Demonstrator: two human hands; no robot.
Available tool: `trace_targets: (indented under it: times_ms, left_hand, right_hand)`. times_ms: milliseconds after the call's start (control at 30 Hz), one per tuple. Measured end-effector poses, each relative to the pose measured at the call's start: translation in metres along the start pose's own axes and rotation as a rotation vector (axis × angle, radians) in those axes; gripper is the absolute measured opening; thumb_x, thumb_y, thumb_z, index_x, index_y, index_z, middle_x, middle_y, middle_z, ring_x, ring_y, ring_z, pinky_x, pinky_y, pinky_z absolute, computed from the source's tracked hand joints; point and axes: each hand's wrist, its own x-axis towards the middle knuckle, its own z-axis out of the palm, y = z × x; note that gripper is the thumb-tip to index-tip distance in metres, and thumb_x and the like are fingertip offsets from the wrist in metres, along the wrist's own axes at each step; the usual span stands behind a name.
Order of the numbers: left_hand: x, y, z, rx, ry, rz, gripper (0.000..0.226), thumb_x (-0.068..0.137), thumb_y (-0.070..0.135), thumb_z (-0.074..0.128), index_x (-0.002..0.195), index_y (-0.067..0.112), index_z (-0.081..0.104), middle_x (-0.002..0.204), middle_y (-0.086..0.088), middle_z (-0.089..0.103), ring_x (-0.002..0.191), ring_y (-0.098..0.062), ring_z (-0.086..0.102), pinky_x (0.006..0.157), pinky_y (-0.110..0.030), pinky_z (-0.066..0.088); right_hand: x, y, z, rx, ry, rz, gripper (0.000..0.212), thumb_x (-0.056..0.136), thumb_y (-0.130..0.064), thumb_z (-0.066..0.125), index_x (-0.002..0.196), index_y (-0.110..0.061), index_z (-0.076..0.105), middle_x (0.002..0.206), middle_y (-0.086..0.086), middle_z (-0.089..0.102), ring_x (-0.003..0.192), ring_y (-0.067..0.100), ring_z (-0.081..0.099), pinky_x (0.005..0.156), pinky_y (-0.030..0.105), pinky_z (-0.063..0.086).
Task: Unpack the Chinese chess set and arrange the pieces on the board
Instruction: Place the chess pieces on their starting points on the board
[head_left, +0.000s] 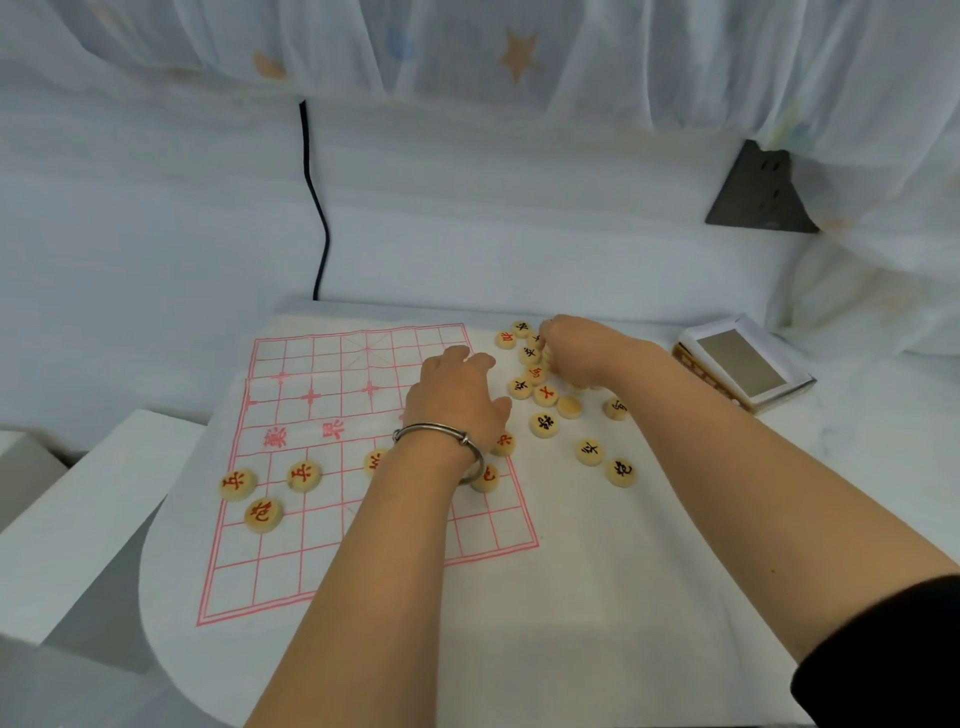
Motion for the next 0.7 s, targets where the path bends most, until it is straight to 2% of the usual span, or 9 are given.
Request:
trace_targets:
  times_ms: [200, 333, 467, 700]
  left_hand:
    - [-0.001, 0.004, 0.004, 0.017, -0.017, 0.018, 0.052, 0.093, 0.033, 0.051, 0.141, 0.02, 0.036, 0.151, -0.003, 0.027, 0.138, -0.024, 0.024, 0.11, -0.041, 0.032]
    - [-0.004, 0.0, 0.004, 0.044, -0.009, 0.027, 0.052, 0.093, 0.033, 0.05, 0.142, 0.021, 0.036, 0.152, -0.002, 0.026, 0.139, -0.024, 0.023, 0.11, -0.041, 0.031]
    - [-0.015, -0.002, 0.001, 0.101, -0.007, 0.049, 0.053, 0.093, 0.032, 0.049, 0.142, 0.022, 0.035, 0.153, -0.003, 0.024, 0.14, -0.023, 0.021, 0.11, -0.039, 0.03]
    - [-0.062, -0.03, -0.01, 0.188, 0.102, 0.102, 0.051, 0.093, 0.028, 0.05, 0.142, 0.021, 0.036, 0.153, -0.003, 0.025, 0.141, -0.022, 0.019, 0.113, -0.036, 0.025]
  right_hand:
    - [0.001, -0.001, 0.002, 0.016, 0.021, 0.027, 0.024, 0.084, 0.004, 0.047, 0.106, -0.002, 0.057, 0.103, 0.012, 0.06, 0.08, 0.022, 0.051, 0.066, 0.03, 0.04]
    - [-0.011, -0.005, 0.0, 0.047, 0.174, 0.035, 0.028, 0.083, 0.007, 0.045, 0.107, -0.002, 0.056, 0.107, 0.013, 0.057, 0.093, 0.029, 0.057, 0.074, 0.034, 0.046]
    - [-0.034, -0.022, -0.009, 0.047, 0.308, 0.0, 0.03, 0.082, 0.008, 0.045, 0.109, -0.001, 0.055, 0.106, 0.014, 0.057, 0.093, 0.03, 0.057, 0.072, 0.036, 0.045]
    - [-0.085, -0.06, -0.004, 0.166, 0.231, -0.071, 0.033, 0.083, 0.007, 0.046, 0.112, -0.004, 0.054, 0.111, 0.011, 0.059, 0.098, 0.028, 0.056, 0.073, 0.036, 0.045]
